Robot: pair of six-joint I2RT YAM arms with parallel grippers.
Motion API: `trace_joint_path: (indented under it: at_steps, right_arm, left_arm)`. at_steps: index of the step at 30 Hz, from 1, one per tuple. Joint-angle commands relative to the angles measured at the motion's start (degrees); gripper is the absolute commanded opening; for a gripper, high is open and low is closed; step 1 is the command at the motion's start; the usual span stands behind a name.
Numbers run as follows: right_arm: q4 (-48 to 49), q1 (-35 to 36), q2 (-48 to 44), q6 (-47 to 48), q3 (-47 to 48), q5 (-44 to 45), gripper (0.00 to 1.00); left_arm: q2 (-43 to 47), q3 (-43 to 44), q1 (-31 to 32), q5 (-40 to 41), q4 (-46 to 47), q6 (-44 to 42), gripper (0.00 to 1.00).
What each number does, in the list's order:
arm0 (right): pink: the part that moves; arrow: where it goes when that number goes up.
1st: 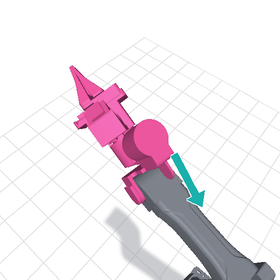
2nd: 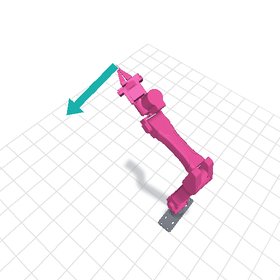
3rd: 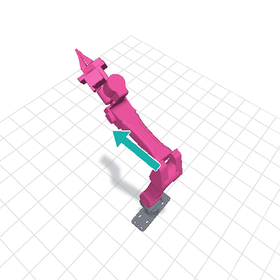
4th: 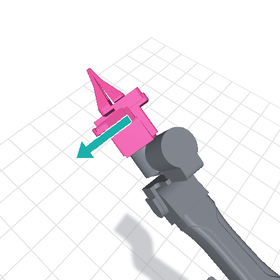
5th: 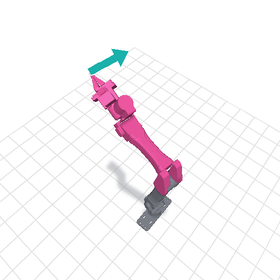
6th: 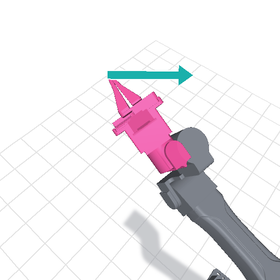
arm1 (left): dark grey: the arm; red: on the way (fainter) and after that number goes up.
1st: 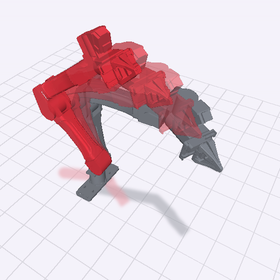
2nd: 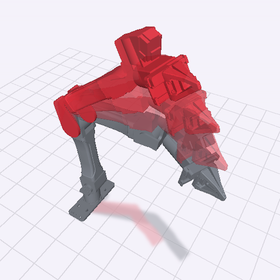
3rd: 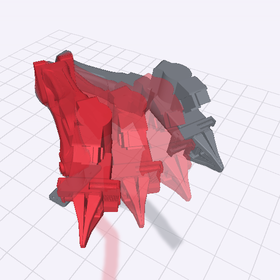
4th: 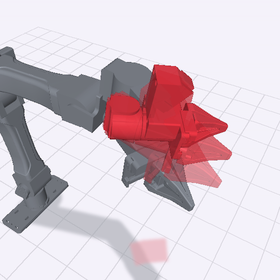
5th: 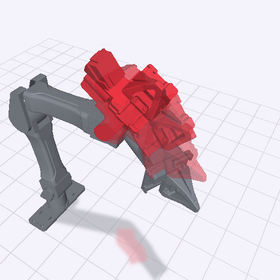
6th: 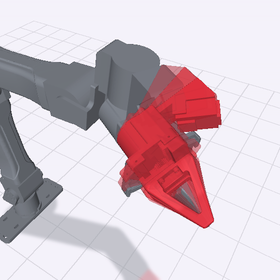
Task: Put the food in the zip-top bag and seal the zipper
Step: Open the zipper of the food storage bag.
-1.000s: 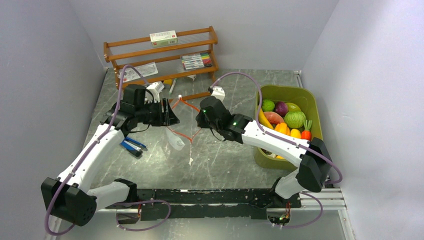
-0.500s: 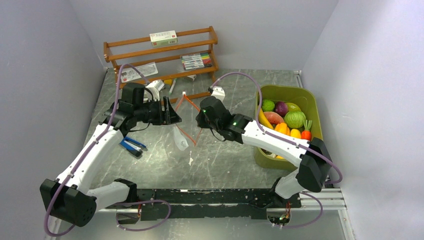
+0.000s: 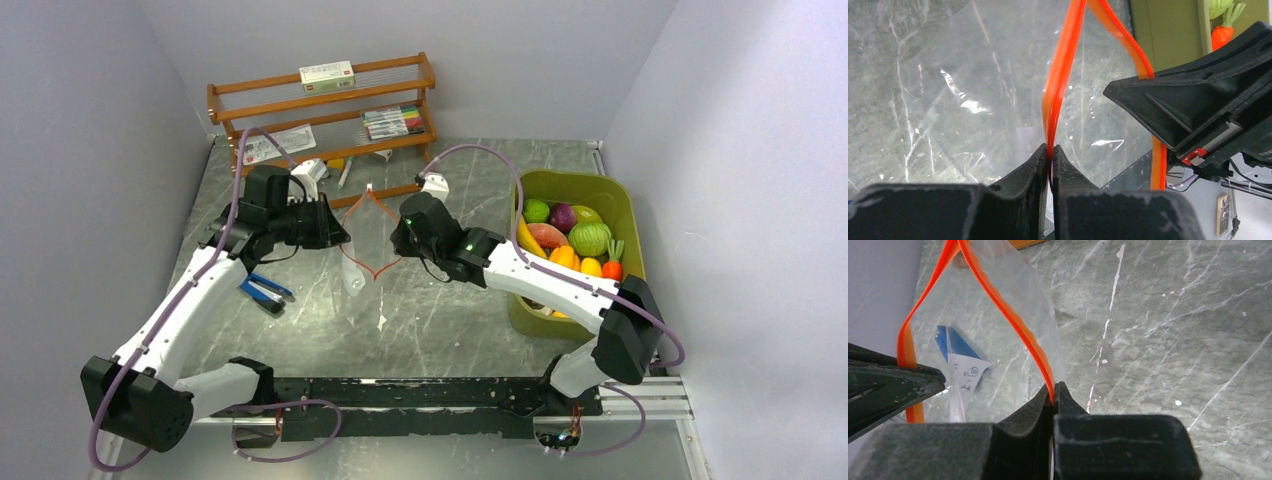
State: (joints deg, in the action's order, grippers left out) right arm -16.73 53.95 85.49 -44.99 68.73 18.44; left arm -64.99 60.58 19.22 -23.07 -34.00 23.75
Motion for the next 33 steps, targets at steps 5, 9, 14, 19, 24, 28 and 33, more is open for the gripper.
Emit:
trace_joint_path:
  at_steps: [5, 9, 14, 19, 24, 28, 33]
  right_arm:
    - [8.23, -0.24, -4.32, 1.17, -3.45, -3.08, 0.0]
    - [8.05, -0.12, -3.97, 1.98, -2.25, -4.0, 0.0]
    - [8.44, -0.02, -4.19, 1.77, -3.0, -3.76, 0.0]
    - [8.29, -0.05, -3.96, 1.6, -2.87, -4.05, 0.0]
    - [8.38, -0.01, -3.87, 1.4, -3.76, -3.53, 0.0]
    - [7.22, -0.01, -3.91, 1.78, -4.02, -3.38, 0.0]
    - [6.32, 0.0, -4.18, 2.32, -2.95, -4.92, 0.26]
  left_arm:
    - [0.39, 0.66, -0.24, -3.73, 3.65, 1.6, 0.15]
    - [-1.03, 0.03, -0.24, -3.94, 4.64, 2.34, 0.39]
    - [-2.16, -1.25, -0.24, -3.14, 6.59, 2.95, 0.49]
    - [-3.29, -2.19, -0.24, -4.26, 8.51, 3.31, 0.52]
    - [-2.98, -2.51, -0.17, -3.9, 9.04, 3.72, 0.15]
    - [-0.64, -1.86, -0.21, -1.91, 7.81, 3.16, 0.07]
    - [1.36, -1.46, -0.16, -0.51, 7.67, 0.79, 0.07]
